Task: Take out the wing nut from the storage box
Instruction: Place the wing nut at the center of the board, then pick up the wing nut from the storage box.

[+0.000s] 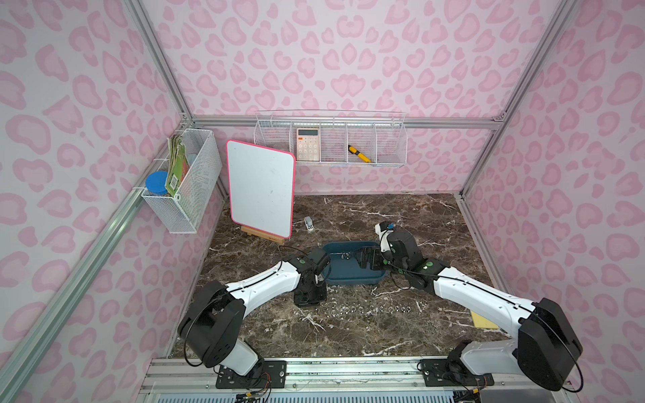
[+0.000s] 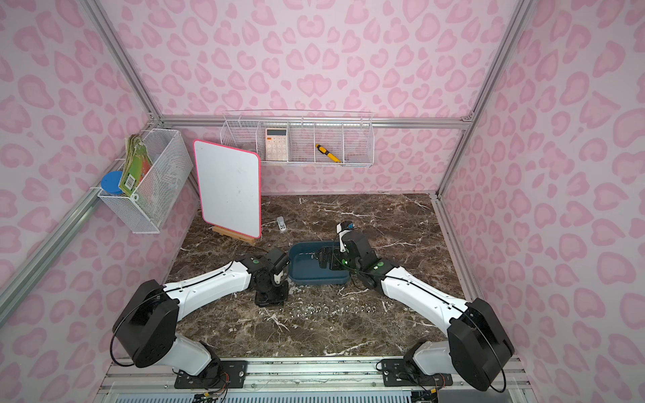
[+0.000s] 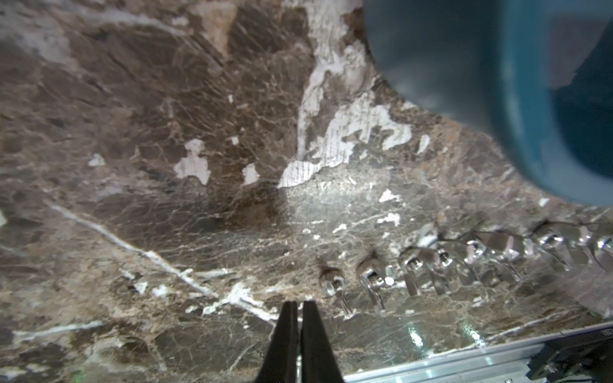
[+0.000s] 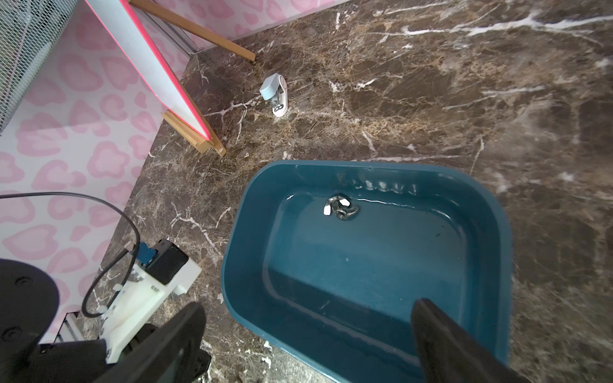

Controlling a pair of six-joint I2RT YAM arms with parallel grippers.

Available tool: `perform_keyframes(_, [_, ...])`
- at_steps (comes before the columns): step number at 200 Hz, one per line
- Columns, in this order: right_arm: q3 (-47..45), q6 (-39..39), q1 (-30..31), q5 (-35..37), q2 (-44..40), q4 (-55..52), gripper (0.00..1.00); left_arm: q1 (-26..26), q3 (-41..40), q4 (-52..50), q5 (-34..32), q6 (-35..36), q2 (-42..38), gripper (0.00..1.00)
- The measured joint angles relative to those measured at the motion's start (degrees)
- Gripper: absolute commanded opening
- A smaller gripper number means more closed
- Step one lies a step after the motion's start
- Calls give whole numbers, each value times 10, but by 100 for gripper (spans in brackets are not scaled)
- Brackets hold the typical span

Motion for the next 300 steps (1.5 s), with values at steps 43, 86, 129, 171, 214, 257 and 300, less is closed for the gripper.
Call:
perform_keyframes(43, [-2, 4, 1, 6, -3, -4, 99, -5, -4, 8, 8, -2, 32, 0])
perform_keyframes(86, [-2, 4, 1, 7, -3, -5, 99, -5, -2, 12, 9, -2, 50, 10])
perform_keyframes(129, [0, 4, 1, 10, 2, -9, 99, -6, 2, 11, 10, -2, 51, 25])
perform_keyframes(171, [24, 13, 2, 21, 21, -22, 99, -6, 29, -7, 0, -1, 31, 34])
perform_keyframes(214, [91, 33, 12, 34, 94, -59, 99, 11, 79, -31, -9, 13, -2, 55])
perform_keyframes(257, [150, 71, 20, 27, 187, -88, 88, 57, 110, -50, -6, 27, -50, 93])
perform_keyframes(300, [177, 134, 21, 12, 256, -89, 66, 97, 122, -63, 8, 28, -101, 98])
